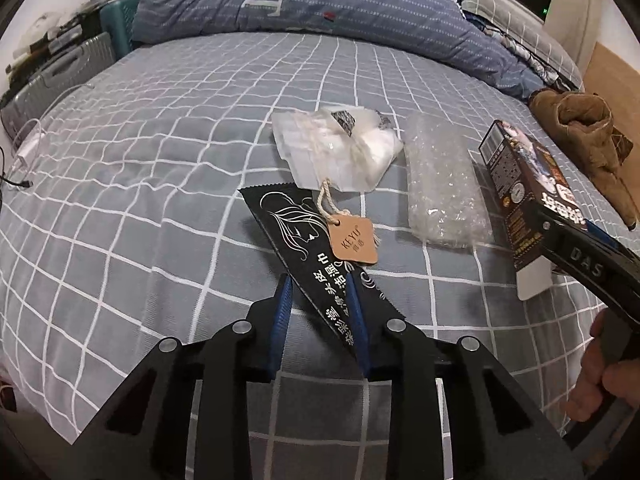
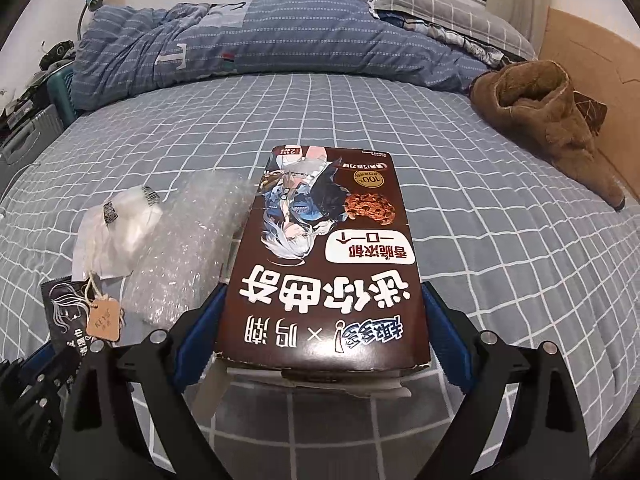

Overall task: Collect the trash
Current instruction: 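Close the left tool on the black packet and lift it while the right tool straddles the brown box, then carry the black packet with the left tool toward the bin while the right tool carries the brown box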

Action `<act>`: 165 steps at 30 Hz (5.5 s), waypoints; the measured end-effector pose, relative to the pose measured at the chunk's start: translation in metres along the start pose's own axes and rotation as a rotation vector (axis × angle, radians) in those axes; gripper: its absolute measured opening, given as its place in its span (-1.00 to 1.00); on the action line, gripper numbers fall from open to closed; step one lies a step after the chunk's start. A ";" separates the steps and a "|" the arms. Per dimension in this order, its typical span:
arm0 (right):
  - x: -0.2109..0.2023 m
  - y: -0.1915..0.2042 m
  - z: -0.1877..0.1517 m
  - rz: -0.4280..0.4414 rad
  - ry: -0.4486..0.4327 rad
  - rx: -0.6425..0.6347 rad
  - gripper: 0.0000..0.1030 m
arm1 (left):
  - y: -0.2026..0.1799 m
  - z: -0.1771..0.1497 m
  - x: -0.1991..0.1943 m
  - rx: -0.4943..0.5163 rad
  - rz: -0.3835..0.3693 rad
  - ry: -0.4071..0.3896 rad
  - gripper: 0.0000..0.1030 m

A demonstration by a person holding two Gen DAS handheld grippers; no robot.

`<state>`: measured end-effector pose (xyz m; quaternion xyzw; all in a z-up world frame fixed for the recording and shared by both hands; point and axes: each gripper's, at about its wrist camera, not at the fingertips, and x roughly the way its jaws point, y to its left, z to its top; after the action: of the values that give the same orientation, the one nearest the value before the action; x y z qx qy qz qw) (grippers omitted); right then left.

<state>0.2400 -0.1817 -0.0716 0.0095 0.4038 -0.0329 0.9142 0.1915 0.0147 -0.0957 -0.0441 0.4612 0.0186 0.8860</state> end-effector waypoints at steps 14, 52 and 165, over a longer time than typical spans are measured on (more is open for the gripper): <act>0.001 0.008 -0.003 0.015 0.008 -0.035 0.71 | -0.003 -0.002 0.015 -0.012 0.004 0.049 -0.87; -0.077 0.007 -0.035 0.025 -0.071 -0.047 0.71 | 0.014 -0.019 -0.075 0.028 -0.060 -0.055 -0.97; -0.208 -0.089 -0.322 0.018 0.196 -0.012 0.70 | -0.072 -0.293 -0.102 0.180 -0.126 0.244 -0.97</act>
<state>-0.1432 -0.2452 -0.1337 0.0109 0.4912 -0.0213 0.8707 -0.1006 -0.0842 -0.1753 0.0045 0.5614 -0.0839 0.8233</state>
